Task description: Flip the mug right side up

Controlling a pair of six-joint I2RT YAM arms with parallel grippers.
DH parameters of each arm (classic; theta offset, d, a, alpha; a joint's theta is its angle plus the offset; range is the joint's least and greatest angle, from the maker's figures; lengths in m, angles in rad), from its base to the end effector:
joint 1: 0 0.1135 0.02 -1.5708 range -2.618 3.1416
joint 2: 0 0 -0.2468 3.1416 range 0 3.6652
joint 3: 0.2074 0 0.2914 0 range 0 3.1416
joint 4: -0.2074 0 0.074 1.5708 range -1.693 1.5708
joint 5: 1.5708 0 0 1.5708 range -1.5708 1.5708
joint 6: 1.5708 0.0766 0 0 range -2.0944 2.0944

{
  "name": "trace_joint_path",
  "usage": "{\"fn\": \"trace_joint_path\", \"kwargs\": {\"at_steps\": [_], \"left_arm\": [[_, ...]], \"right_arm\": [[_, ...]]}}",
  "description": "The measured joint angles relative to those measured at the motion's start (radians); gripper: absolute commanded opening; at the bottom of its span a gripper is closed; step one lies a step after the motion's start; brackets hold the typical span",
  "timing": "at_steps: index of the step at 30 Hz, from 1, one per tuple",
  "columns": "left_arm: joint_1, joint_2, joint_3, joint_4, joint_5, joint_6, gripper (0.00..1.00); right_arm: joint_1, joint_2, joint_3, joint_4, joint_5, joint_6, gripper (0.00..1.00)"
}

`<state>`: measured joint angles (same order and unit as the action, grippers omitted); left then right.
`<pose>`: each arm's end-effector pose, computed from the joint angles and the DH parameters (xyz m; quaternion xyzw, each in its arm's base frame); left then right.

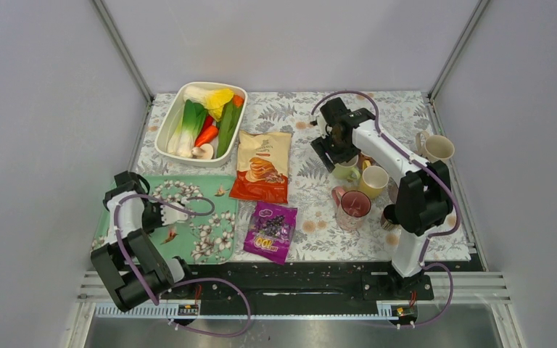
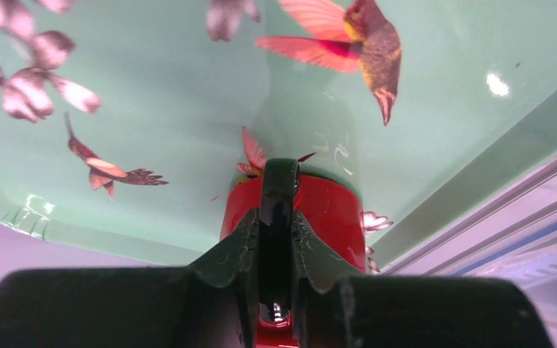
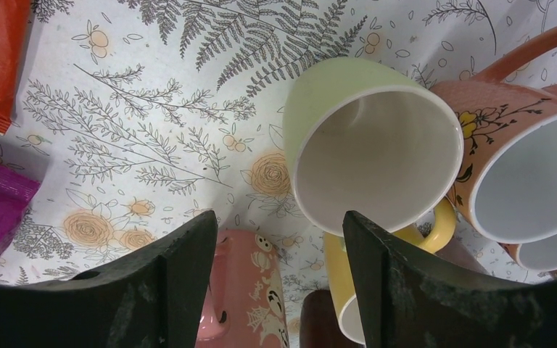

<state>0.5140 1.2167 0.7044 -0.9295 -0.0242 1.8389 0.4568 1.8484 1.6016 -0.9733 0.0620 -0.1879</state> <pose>0.2009 0.1156 0.1082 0.6131 0.7873 0.0641 0.0136 0.3885 0.1856 0.1981 -0.3067 0.9352 -0.0069 0.1769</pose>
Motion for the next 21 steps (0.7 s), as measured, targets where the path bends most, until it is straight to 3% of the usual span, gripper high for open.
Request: {"fn": "trace_joint_path", "kwargs": {"at_steps": [4,9,12,14,21], "left_arm": [[0.001,-0.014,0.058,-0.033,0.09,-0.072,0.0],[0.001,-0.079,0.222,-0.068,0.314,-0.245,0.0],[-0.009,-0.102,0.314,-0.091,0.451,-0.356,0.0],[-0.023,-0.101,0.356,-0.106,0.524,-0.441,0.0],[-0.198,-0.08,0.478,-0.099,0.779,-0.856,0.0]], "right_arm": [[0.0,-0.023,0.0,-0.012,0.005,0.018,0.75],[0.0,-0.097,0.002,-0.026,0.072,0.061,0.8],[0.0,-0.134,0.006,-0.032,0.09,0.078,0.98],[0.008,-0.163,0.005,-0.034,0.106,0.09,0.99],[0.165,-0.269,-0.007,0.019,0.232,0.106,0.99]]}}
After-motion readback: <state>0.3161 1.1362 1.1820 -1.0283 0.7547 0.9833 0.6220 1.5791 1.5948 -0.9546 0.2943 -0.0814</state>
